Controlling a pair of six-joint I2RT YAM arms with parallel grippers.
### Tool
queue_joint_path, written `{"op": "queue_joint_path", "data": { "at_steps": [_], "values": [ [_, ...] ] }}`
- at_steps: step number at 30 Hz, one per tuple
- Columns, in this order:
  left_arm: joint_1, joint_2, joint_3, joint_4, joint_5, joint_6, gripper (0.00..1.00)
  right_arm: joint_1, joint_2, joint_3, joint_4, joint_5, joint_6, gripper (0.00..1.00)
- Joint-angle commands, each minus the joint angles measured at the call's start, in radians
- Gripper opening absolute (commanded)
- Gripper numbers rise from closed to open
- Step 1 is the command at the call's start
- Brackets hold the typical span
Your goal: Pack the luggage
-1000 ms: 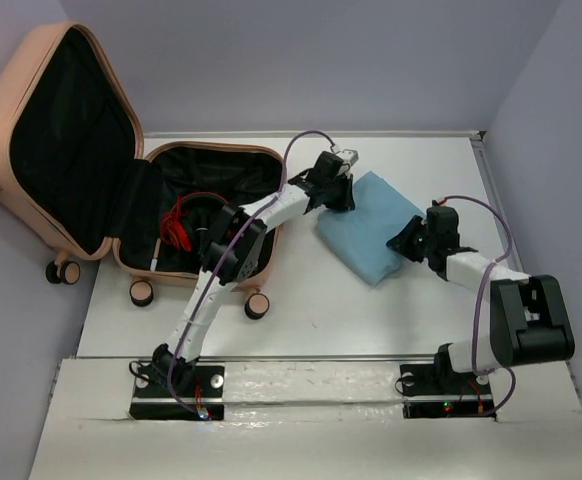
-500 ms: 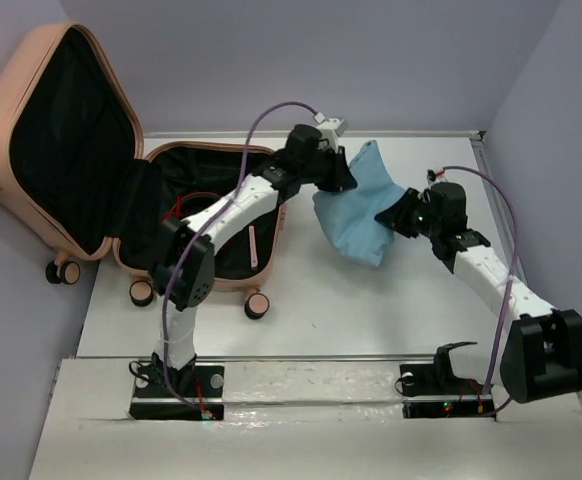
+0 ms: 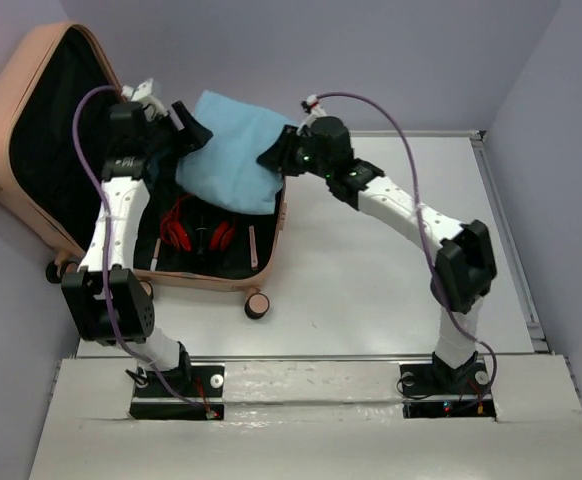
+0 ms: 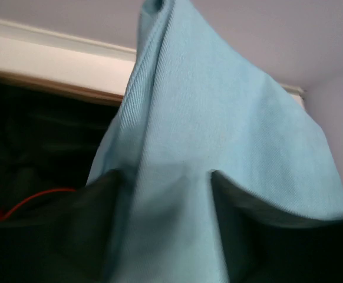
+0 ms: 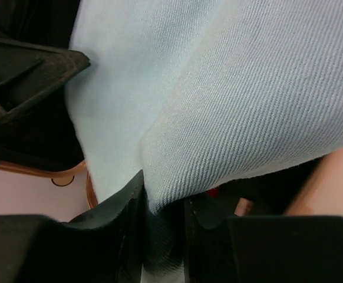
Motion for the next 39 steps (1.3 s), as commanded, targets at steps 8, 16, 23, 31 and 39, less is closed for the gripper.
{"op": "queue_joint_path", "data": {
  "at_steps": [8,16,23,31,39],
  "values": [
    [0.143,-0.546,-0.358,-0.043,-0.347,-0.011,0.99,0.161,0.386,0.298,-0.29,-0.055,-0.165,0.87],
    [0.143,-0.982,-0.542,-0.17,-0.753,0.0,0.99,0.161,0.196,0.288,-0.31,0.0,-0.259,0.88],
    [0.132,-1.098,-0.693,-0.238,-1.28,0.006,0.99,0.161,0.01,0.187,-0.316,-0.055,-0.337,0.93],
    [0.132,-0.871,-0.618,-0.02,-1.492,0.125,0.99,0.161,-0.197,-0.213,-0.17,-0.075,-0.401,1.0],
    [0.172,-0.567,-0.483,0.132,-1.555,0.287,0.95,0.161,-0.118,-0.359,-0.098,-0.006,-0.337,0.99]
  ]
}}
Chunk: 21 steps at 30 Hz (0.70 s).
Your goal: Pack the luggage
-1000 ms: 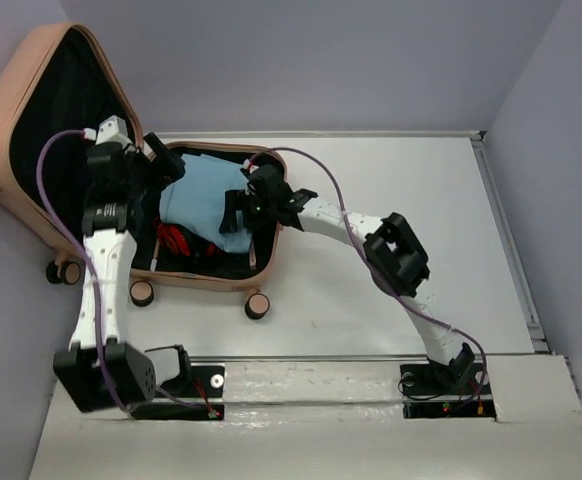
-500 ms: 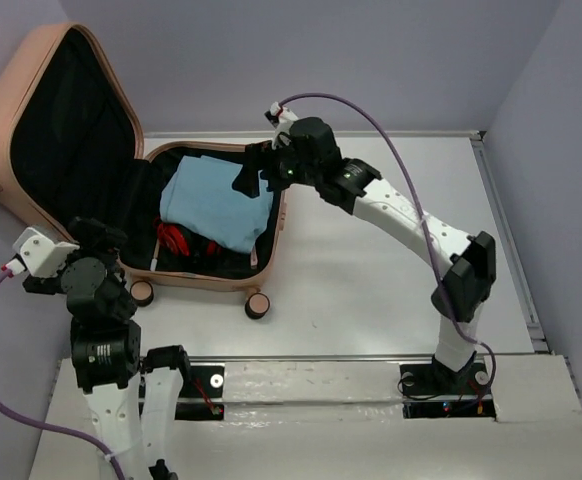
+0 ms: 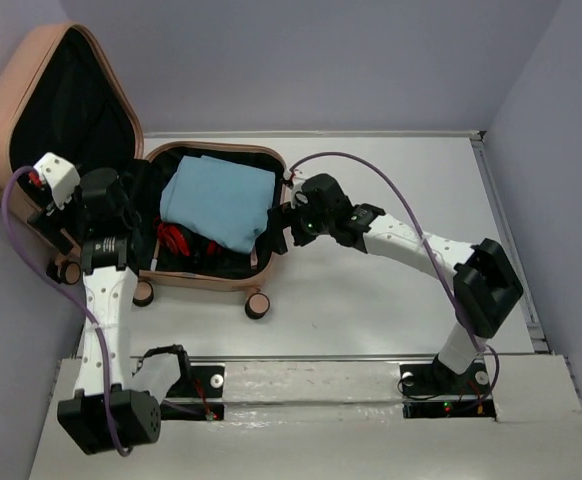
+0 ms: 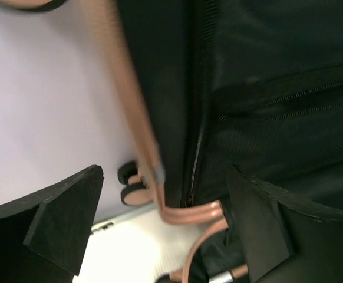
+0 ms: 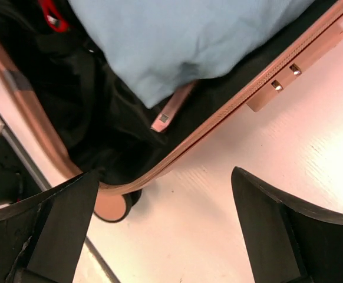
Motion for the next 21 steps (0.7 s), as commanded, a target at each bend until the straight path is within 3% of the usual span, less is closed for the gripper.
{"op": "queue_joint_path", "data": {
  "at_steps": [1,3,5,6,8,9,13,14,15,16,20,21],
  "values": [
    [0.031,0.113,0.071,0.152,-0.123,0.115,0.93,0.001,0.08,-0.004,0.11,0.046,0.026,0.99],
    [0.032,0.154,0.07,0.184,-0.122,0.137,0.89,0.001,0.123,0.009,0.114,0.06,0.045,0.98],
    [0.037,0.176,0.076,0.186,-0.108,0.14,0.75,0.001,0.18,0.024,0.112,0.073,0.052,0.92],
    [0.038,0.189,0.077,0.192,-0.104,0.152,0.49,0.001,0.198,0.038,0.111,0.07,0.059,0.85],
    [0.037,0.196,0.083,0.192,-0.091,0.157,0.16,0.001,0.224,0.046,0.111,0.073,0.062,0.72],
    [0.038,0.193,0.09,0.19,-0.079,0.152,0.06,0.001,0.238,0.047,0.114,0.077,0.069,0.5],
    [-0.021,0.103,0.05,0.19,0.024,0.103,0.06,0.001,0.231,0.033,0.121,0.108,0.077,0.11],
    [-0.102,0.044,0.004,0.242,0.04,0.123,0.06,0.001,0.219,0.026,0.121,0.115,0.079,0.07],
    [-0.156,0.044,0.004,0.262,0.041,0.123,0.06,0.001,0.218,0.026,0.121,0.119,0.079,0.07],
    [-0.282,-0.005,-0.04,0.274,0.009,0.135,0.06,0.001,0.205,0.015,0.124,0.119,0.079,0.07],
    [-0.501,-0.103,-0.113,0.278,-0.05,0.129,0.06,0.001,0.165,-0.022,0.127,0.125,0.082,0.07],
    [-0.597,-0.144,-0.145,0.278,-0.048,0.128,0.06,0.001,0.157,-0.031,0.13,0.123,0.08,0.07]
  ]
}}
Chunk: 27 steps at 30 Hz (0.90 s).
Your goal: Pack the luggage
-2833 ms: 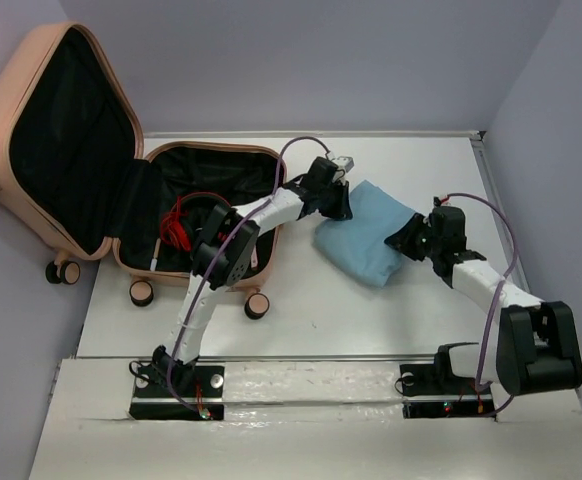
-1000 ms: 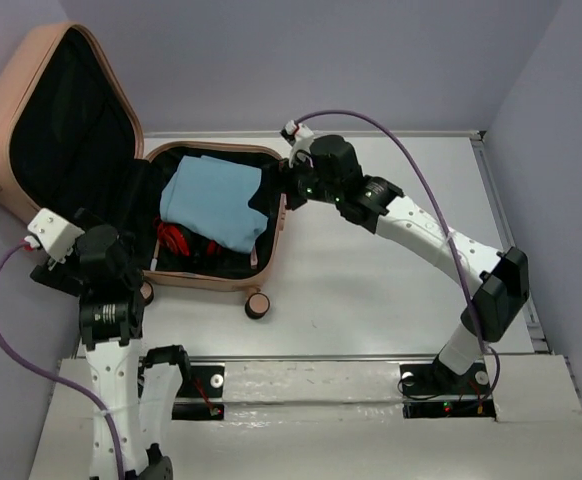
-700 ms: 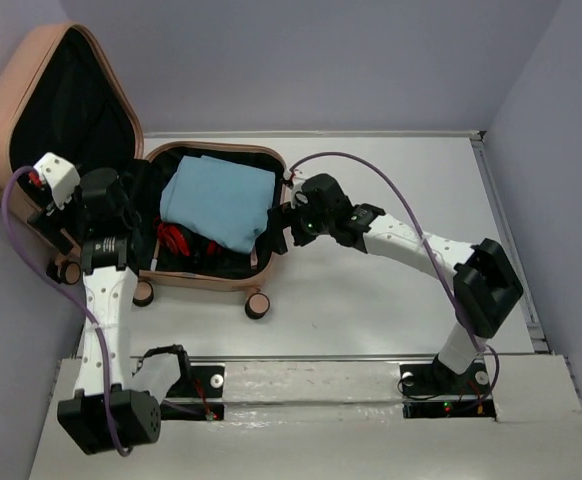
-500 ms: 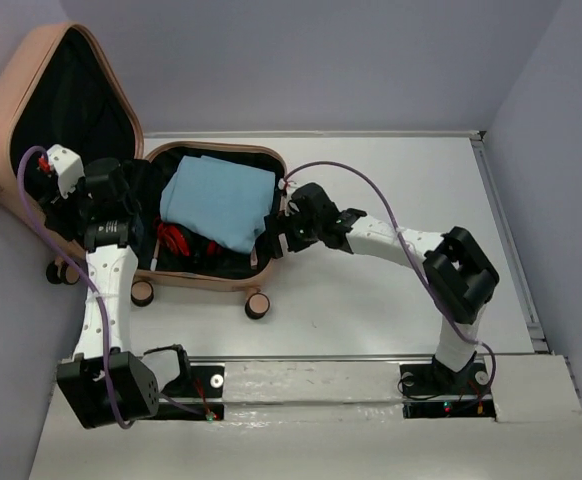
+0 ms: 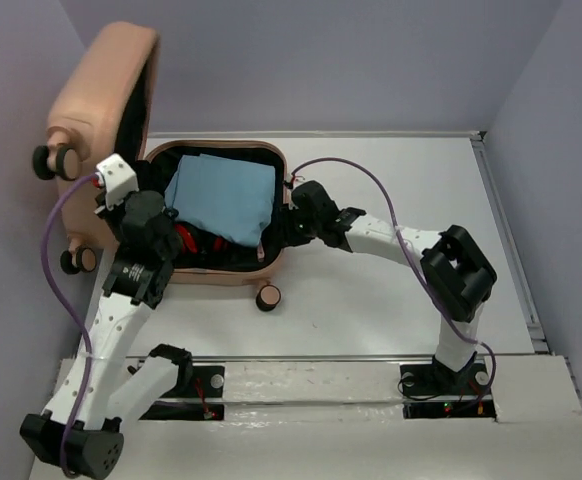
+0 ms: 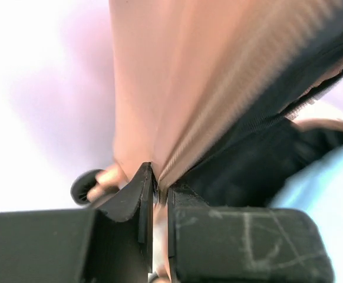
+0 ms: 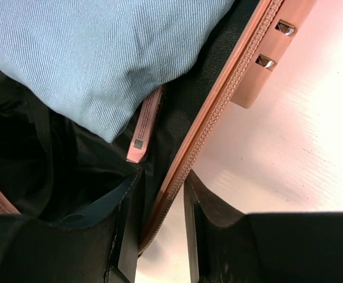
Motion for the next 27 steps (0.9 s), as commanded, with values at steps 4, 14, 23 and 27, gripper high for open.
{"op": "queue_joint_path", "data": {
  "at_steps": [4,14,23,27],
  "values": [
    [-0.484,-0.144,-0.114,0.088,0.072,-0.097,0.06,0.01,-0.093,-0.104,0.05,-0.004,-0.082,0.07],
    [-0.868,-0.119,0.104,-0.057,0.565,-0.196,0.22,-0.189,-0.329,-0.337,0.047,-0.092,-0.076,0.26],
    [-0.871,-0.142,0.305,-0.099,0.961,-0.242,0.99,-0.341,-0.603,-0.394,-0.091,-0.034,-0.101,0.79],
    [-0.862,-0.064,0.379,-0.209,0.634,-0.258,0.99,-0.367,-0.723,-0.376,-0.156,0.049,-0.095,0.55]
  ]
}}
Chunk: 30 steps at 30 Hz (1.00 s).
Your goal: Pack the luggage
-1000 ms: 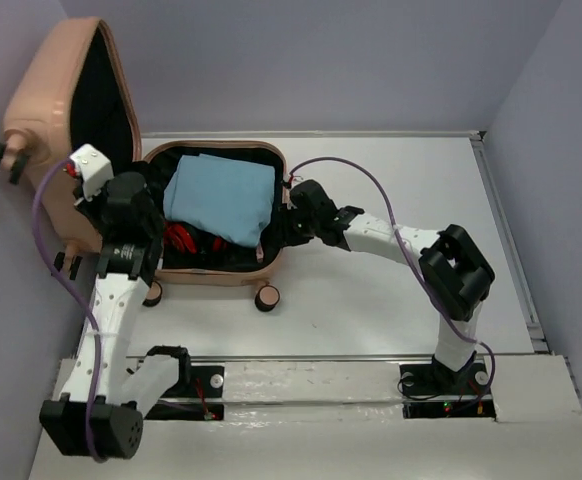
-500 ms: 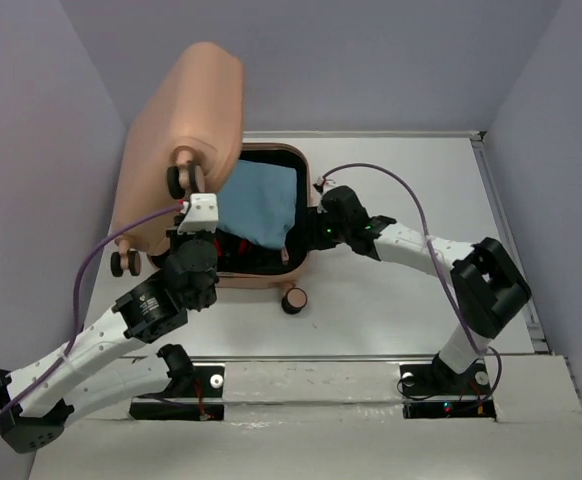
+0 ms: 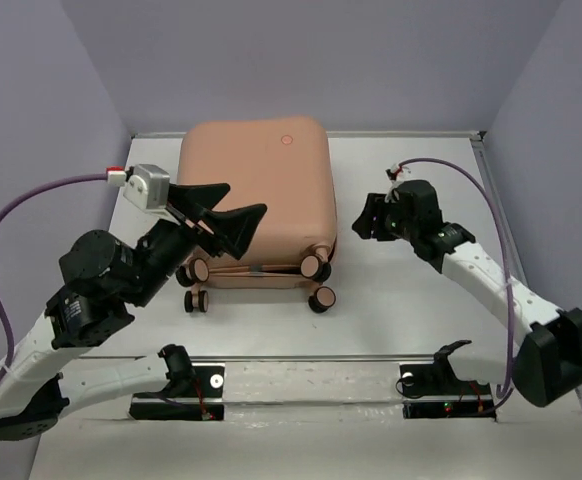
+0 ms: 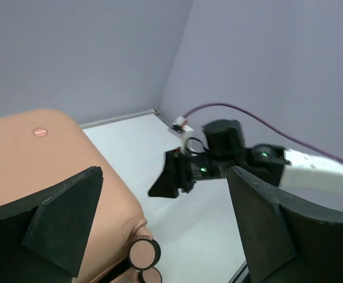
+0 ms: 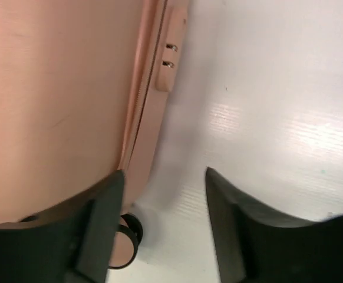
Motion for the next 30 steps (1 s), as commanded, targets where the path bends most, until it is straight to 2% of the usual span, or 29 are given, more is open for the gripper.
{"op": "queue_joint_path", "data": {
  "at_steps": [1,3,4,7,8,10,12,15,16,17,18,19,21,22,25,30],
  "values": [
    [0.028,0.111,0.082,-0.082,-0.211,-0.054,0.99,-0.006,-0.147,0.049,-0.053,0.087,-0.007,0.34],
    [0.164,0.149,0.082,-0.096,-0.206,-0.073,0.99,-0.006,-0.141,0.058,-0.055,0.118,-0.002,0.19],
    [0.34,0.18,0.074,-0.092,-0.102,-0.092,0.99,-0.015,-0.127,0.078,-0.056,0.117,0.002,0.07],
    [0.696,0.258,0.043,-0.05,0.13,-0.162,0.97,-0.015,-0.045,0.135,-0.044,0.092,0.022,0.07],
    [0.934,0.284,0.031,-0.034,0.298,-0.188,0.96,-0.015,-0.019,0.152,-0.039,0.095,0.025,0.07],
    [1.167,0.367,-0.021,0.028,0.558,-0.297,0.88,-0.015,0.059,0.21,-0.035,0.097,0.022,0.07],
    [1.361,0.416,-0.05,0.074,0.598,-0.359,0.83,-0.015,0.113,0.247,-0.03,0.098,0.021,0.07],
    [1.432,0.485,-0.224,0.228,0.621,-0.486,0.58,-0.015,0.225,0.314,-0.025,0.097,0.016,0.07],
    [1.432,0.505,-0.242,0.244,0.624,-0.494,0.55,-0.015,0.25,0.327,-0.024,0.097,0.015,0.07],
    [1.432,0.548,-0.268,0.244,0.621,-0.483,0.43,-0.015,0.293,0.347,-0.021,0.104,0.013,0.07],
    [1.432,0.548,-0.268,0.244,0.614,-0.483,0.43,-0.015,0.313,0.347,-0.021,0.106,0.013,0.07],
    [1.432,0.582,-0.3,0.243,0.603,-0.47,0.27,-0.015,0.333,0.365,-0.022,0.107,0.007,0.07],
    [1.434,0.61,-0.334,0.235,0.54,-0.445,0.09,-0.015,0.38,0.381,-0.024,0.11,-0.001,0.09],
    [1.447,0.636,-0.374,0.232,0.534,-0.445,0.06,-0.015,0.394,0.394,-0.028,0.11,-0.004,0.09],
    [1.443,0.66,-0.464,0.281,0.589,-0.456,0.06,-0.015,0.436,0.422,-0.025,0.063,-0.005,0.1],
    [1.362,0.598,-0.596,0.329,0.618,-0.475,0.06,-0.015,0.497,0.456,0.004,-0.055,0.005,0.11]
  ]
}}
